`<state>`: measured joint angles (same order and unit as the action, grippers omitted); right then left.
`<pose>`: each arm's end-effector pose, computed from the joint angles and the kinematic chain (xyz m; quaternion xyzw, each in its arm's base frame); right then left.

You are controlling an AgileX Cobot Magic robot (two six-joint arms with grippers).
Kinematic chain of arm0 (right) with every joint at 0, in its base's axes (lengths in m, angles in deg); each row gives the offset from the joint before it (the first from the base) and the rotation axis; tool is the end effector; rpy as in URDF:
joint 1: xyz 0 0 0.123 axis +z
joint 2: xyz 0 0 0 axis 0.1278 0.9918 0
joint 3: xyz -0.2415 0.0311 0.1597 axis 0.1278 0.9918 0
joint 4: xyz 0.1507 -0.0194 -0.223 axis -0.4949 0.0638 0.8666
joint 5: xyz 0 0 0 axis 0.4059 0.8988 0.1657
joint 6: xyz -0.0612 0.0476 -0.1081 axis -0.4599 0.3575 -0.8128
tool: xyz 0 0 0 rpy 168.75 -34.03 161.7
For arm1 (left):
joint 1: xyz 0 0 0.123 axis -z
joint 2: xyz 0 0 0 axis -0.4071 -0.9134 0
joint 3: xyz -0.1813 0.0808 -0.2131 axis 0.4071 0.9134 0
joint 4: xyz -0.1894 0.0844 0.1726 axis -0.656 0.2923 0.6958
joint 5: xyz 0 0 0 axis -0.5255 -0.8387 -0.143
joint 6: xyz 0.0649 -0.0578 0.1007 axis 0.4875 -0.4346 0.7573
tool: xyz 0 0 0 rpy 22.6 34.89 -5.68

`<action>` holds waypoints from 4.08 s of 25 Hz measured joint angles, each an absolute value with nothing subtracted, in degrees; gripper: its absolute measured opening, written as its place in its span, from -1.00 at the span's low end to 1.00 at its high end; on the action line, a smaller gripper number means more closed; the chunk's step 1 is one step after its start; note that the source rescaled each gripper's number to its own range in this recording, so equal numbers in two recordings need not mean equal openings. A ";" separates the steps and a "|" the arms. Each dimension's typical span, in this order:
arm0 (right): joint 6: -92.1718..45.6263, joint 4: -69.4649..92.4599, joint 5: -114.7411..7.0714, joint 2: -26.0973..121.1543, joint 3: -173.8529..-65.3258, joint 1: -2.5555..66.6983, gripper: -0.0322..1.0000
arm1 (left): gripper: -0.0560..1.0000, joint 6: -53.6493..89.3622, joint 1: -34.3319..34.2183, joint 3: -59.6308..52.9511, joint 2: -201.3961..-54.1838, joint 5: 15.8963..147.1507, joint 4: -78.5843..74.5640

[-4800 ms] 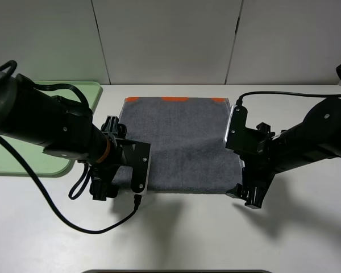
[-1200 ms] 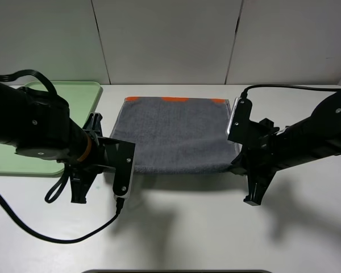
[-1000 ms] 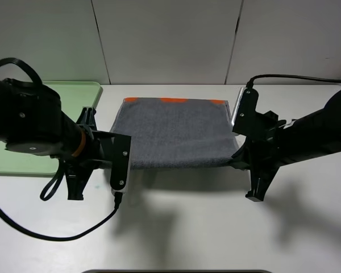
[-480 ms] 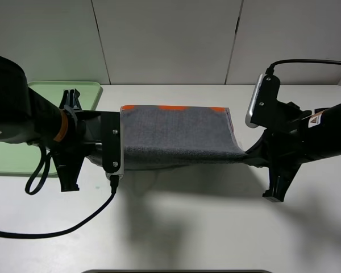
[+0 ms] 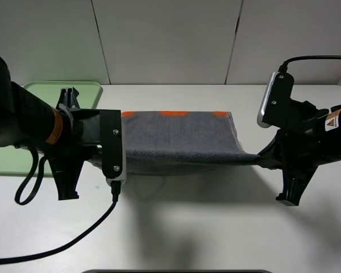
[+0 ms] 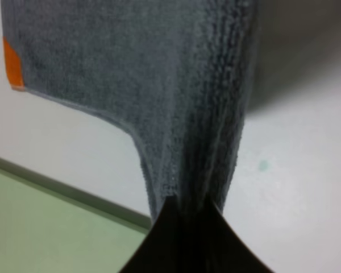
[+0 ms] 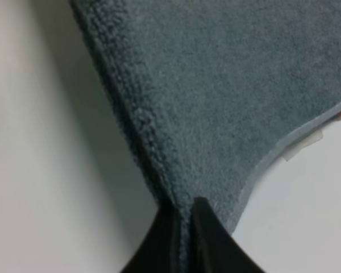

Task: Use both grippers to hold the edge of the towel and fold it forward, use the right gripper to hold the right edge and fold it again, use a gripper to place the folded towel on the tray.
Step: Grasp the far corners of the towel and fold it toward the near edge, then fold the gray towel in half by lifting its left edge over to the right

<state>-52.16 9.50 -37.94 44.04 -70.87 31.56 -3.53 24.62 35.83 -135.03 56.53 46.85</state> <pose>0.2172 0.1084 0.1642 -0.5385 0.7955 -0.0099 0.2777 0.2178 -0.1911 0.1669 0.6675 0.6831 0.1265 0.2679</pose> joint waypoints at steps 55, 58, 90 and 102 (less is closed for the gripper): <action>-44.56 13.98 -52.30 77.24 -96.90 26.70 -0.94 | -0.89 0.99 5.28 3.52 -169.45 58.90 47.94; -44.56 14.09 -52.51 77.24 -96.90 26.70 -0.94 | -0.89 0.99 5.28 3.52 -169.45 58.97 47.99; -43.81 14.58 -58.19 77.24 -96.90 26.70 1.00 | 0.85 1.05 5.16 3.52 -169.45 64.46 51.01; -42.80 14.58 -58.19 77.24 -96.90 26.70 1.00 | 0.85 -1.00 5.16 3.52 -169.45 63.26 51.01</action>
<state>-42.80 14.58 -58.19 77.24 -96.90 26.70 -1.00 5.16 3.52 -169.45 63.26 51.01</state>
